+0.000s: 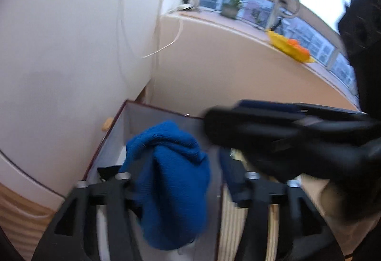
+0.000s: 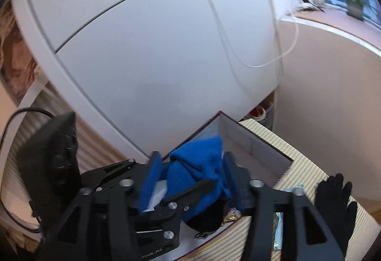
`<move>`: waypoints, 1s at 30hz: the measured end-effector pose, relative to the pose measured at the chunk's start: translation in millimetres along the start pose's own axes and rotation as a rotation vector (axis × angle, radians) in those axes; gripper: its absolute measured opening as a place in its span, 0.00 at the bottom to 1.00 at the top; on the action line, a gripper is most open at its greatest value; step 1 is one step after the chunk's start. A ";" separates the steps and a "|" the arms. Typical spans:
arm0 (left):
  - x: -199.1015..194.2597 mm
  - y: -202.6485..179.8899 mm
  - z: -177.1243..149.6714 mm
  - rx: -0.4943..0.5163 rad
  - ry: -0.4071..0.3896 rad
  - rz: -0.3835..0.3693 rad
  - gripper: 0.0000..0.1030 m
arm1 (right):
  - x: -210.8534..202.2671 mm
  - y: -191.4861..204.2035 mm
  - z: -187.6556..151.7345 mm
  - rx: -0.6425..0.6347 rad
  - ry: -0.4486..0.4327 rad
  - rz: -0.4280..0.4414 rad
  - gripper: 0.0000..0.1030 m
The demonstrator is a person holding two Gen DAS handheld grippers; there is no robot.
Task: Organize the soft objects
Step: 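Move both tools back over the black glove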
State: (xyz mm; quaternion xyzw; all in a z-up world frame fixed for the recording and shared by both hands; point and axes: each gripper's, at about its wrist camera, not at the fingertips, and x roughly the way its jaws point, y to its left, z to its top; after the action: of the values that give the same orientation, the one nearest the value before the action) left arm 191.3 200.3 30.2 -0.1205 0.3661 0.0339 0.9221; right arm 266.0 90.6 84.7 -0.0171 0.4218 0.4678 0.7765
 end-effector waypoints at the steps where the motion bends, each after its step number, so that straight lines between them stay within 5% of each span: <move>1: 2.0 1.0 -1.6 0.002 0.004 0.024 0.66 | -1.8 -4.4 0.1 0.008 -0.001 -0.003 0.54; 5: 1.7 3.6 -5.6 -0.003 0.013 0.059 0.67 | -13.4 -22.2 -7.2 0.031 -0.013 -0.042 0.63; 14: -11.5 -11.3 -11.0 0.019 -0.018 0.033 0.68 | -45.3 -61.1 -28.2 0.107 -0.022 -0.095 0.65; 30: -21.5 -109.5 -58.4 0.090 0.017 -0.240 0.76 | -124.0 -154.9 -127.1 0.268 -0.009 -0.214 0.71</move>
State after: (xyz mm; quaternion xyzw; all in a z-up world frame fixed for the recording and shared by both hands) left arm 153.2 80.4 25.5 -0.1221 0.3581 -0.0941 0.9209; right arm 273.9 -138.3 29.1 0.0439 0.4727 0.3223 0.8190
